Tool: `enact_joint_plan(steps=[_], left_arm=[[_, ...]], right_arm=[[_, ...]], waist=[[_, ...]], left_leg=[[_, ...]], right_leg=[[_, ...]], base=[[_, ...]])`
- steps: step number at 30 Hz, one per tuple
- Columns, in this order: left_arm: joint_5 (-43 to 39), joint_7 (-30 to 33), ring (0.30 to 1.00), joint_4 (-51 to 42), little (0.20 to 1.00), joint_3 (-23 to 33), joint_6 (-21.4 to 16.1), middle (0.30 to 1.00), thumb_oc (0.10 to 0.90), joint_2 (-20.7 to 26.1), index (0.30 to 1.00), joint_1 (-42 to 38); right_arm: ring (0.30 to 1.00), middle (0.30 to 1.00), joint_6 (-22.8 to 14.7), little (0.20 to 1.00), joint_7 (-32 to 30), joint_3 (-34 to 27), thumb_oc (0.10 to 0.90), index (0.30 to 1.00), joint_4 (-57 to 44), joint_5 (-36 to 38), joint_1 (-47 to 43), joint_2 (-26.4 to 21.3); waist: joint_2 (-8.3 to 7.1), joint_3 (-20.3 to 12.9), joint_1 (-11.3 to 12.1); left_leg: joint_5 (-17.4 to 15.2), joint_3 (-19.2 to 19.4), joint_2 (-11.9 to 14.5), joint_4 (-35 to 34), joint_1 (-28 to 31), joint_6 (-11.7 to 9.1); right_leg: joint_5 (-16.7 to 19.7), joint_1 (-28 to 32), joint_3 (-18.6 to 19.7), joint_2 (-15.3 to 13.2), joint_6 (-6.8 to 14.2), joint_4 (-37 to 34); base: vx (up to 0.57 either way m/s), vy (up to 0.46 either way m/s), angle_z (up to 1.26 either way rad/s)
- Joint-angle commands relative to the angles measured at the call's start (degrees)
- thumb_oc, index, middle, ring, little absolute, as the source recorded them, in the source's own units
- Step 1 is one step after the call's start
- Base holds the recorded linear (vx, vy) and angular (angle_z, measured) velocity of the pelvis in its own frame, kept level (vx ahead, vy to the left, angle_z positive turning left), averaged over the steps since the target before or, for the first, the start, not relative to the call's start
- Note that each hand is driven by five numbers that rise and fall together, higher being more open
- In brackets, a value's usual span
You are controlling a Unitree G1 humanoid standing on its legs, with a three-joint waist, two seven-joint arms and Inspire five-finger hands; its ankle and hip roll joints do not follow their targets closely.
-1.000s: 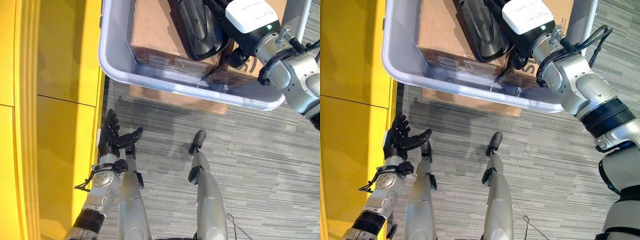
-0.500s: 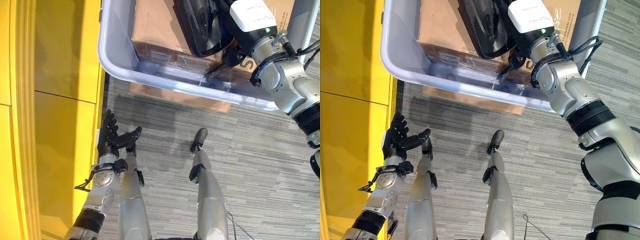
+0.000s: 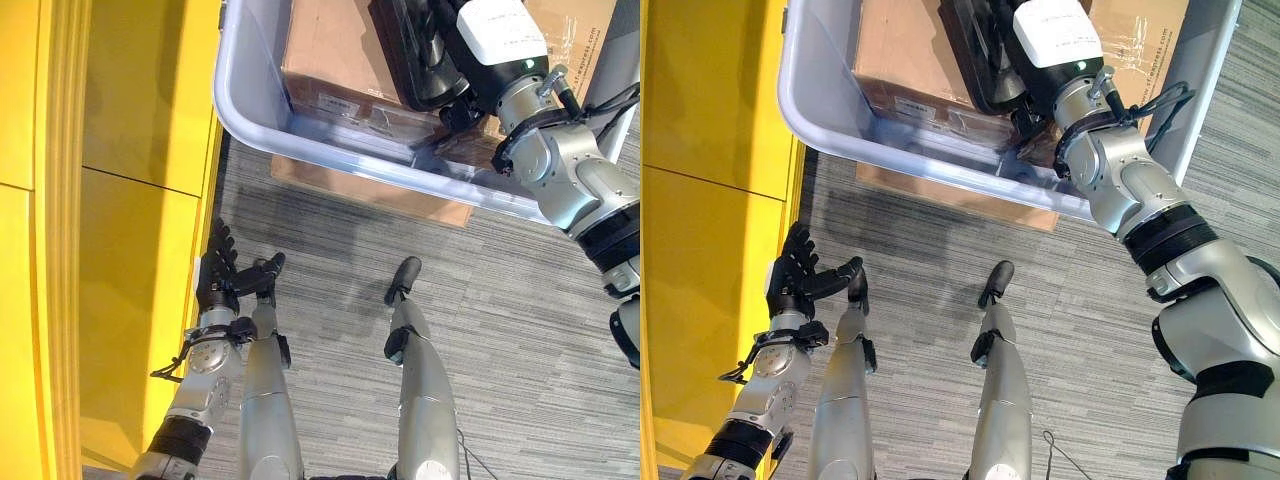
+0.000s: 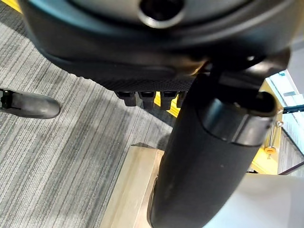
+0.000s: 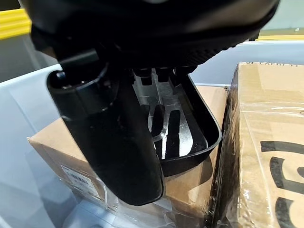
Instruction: Move parts from the plastic box to the shelf.
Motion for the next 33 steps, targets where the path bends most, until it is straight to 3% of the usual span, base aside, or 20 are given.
enact_joint_plan(steps=[1, 33], left_arm=[[3.28, 0.95, 1.000, -5.36, 1.000, -0.31, -3.28, 1.000, 0.900, 0.50, 1.000, 0.25], [2.79, 2.45, 1.000, -6.23, 1.000, -0.67, -4.04, 1.000, 0.900, 1.07, 1.000, 0.39]], right_arm=[[1.000, 1.000, 0.14, 1.000, -5.42, -4.70, 0.900, 1.000, -0.90, -2.08, -5.42, -2.79], [1.000, 1.000, 1.09, 1.000, -6.77, -4.62, 0.900, 1.000, 6.44, -1.52, -4.59, 2.31]], waist=[[3.17, -0.21, -0.18], [4.75, -0.21, 0.79]], left_leg=[[-2.91, 4.44, 0.64, 1.35, 2.00, 1.09], [-4.28, 2.53, 0.98, 6.73, -4.99, 1.65]], right_leg=[[-9.11, 1.17, 7.02, -2.88, 6.61, 14.63], [-12.09, -4.79, 7.21, -3.23, 5.83, 21.80]], base=[[0.00, 0.000, 0.00], [0.00, -0.002, 0.01]])
